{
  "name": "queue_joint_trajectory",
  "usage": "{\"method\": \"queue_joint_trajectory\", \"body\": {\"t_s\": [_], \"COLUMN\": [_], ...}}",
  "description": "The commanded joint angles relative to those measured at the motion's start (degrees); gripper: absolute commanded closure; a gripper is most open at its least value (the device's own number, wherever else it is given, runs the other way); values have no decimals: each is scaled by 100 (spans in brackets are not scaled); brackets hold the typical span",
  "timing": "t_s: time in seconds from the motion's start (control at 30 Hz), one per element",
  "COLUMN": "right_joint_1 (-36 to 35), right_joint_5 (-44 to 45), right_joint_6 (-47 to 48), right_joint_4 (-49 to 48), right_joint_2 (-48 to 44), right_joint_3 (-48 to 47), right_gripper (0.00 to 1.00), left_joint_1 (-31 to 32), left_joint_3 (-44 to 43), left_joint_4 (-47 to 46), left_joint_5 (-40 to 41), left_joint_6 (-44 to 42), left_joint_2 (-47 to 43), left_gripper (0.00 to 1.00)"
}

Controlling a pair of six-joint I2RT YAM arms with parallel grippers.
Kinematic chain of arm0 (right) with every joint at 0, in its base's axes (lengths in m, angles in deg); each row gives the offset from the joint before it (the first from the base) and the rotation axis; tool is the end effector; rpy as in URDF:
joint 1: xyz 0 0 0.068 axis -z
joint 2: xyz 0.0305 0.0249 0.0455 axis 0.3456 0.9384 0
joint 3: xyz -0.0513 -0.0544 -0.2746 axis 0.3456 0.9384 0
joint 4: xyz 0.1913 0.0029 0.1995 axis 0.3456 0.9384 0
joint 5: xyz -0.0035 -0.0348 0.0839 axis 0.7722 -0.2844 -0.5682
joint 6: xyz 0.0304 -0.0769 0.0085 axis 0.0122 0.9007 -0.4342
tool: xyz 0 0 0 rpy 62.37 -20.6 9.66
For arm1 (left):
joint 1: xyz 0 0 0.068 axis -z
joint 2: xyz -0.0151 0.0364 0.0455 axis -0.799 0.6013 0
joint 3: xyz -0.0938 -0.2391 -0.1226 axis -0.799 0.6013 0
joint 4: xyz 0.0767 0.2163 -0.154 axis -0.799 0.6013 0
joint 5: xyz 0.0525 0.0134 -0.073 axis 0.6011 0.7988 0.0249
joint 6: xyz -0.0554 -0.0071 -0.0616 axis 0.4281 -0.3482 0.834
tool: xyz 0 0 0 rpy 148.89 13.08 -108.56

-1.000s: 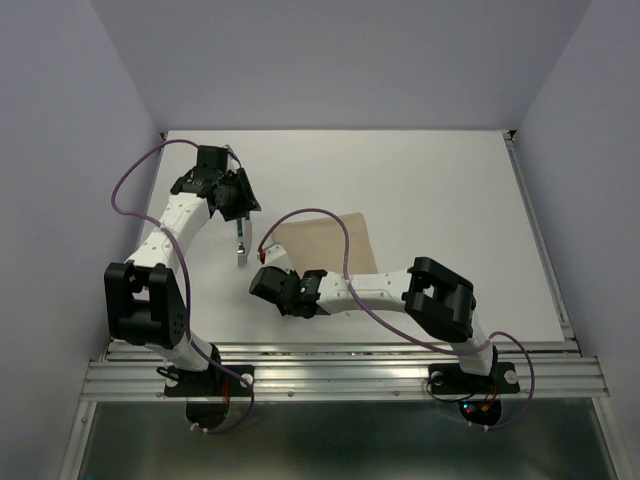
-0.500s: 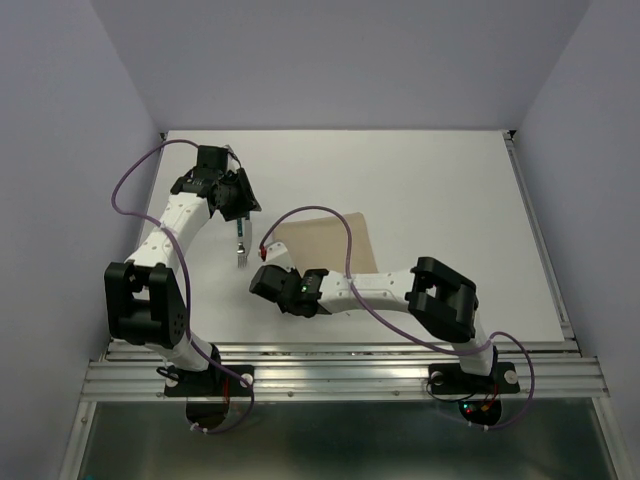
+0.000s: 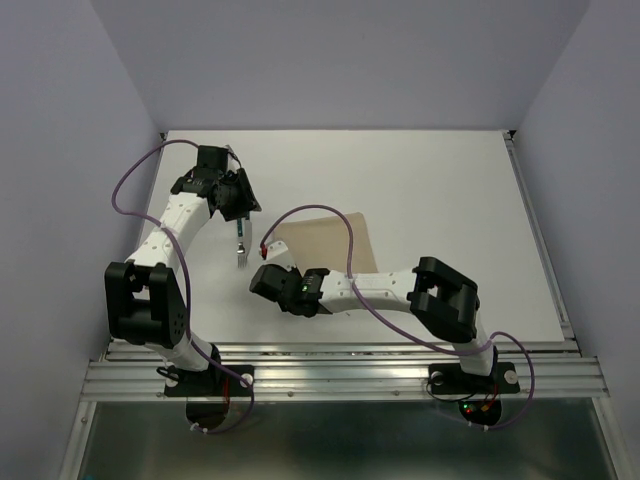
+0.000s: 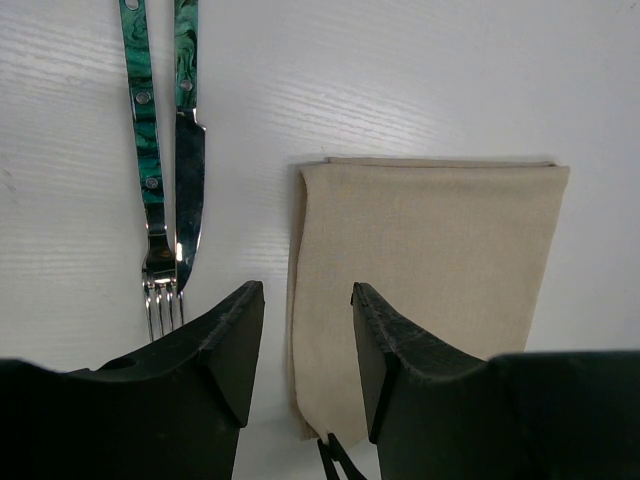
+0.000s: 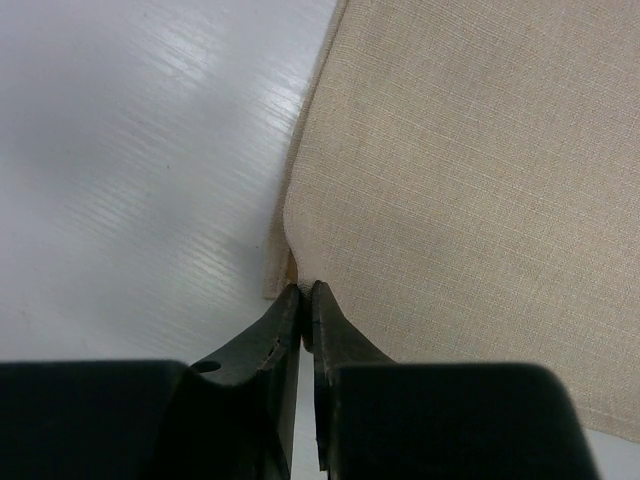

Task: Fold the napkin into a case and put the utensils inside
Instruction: Pick up the top corner of the square-folded napkin from the center of the board, then fold the top corner of the square-folded napkin at the center of the board.

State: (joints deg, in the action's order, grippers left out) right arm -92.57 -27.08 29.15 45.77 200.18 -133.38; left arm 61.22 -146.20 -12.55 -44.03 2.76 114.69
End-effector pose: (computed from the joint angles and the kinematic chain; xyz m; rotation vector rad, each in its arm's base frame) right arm 0.1780 0.4363 0.1612 -0.6169 2.2986 0.1549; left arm 0.3770 -0.0677 0.2707 -0.2445 2.3729 -0.4918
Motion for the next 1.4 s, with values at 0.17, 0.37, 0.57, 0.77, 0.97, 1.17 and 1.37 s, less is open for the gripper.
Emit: {"method": "queue_joint_trajectory", "body": {"t_s": [0.17, 0.37, 0.57, 0.77, 0.97, 1.17, 1.37], "right_joint_1": [169, 880, 1697, 2366, 2999, 3368, 3553], "right_joint_5": [22, -591, -1119, -1568, -1718, -1745, -1789], "right_joint_6": [-142, -194, -151, -80, -133, -150, -150], "right_joint_4": [-57, -514, -980, -1130, -1139, -1165, -1174], "right_joint_2": [-385, -798, -1088, -1010, -808, -614, -404], "right_joint_3": [-108, 208, 551, 534, 429, 402, 341], "right_gripper": [91, 91, 91, 91, 91, 90, 90], "left_joint_1": [-19, -19, -10, -19, -19, -19, -19], "left_joint_3": [-30, -13, -13, -13, 22, 75, 101], "left_joint_4": [-61, -52, -35, -26, 35, 36, 62], "left_joint_5": [-42, -33, -33, -59, -33, -33, -33], "left_joint_6": [-127, -118, -109, -109, -144, -127, -92], "left_joint_2": [-36, -71, -115, -167, -264, -334, -378], "left_gripper": [49, 49, 49, 49, 49, 49, 49]}}
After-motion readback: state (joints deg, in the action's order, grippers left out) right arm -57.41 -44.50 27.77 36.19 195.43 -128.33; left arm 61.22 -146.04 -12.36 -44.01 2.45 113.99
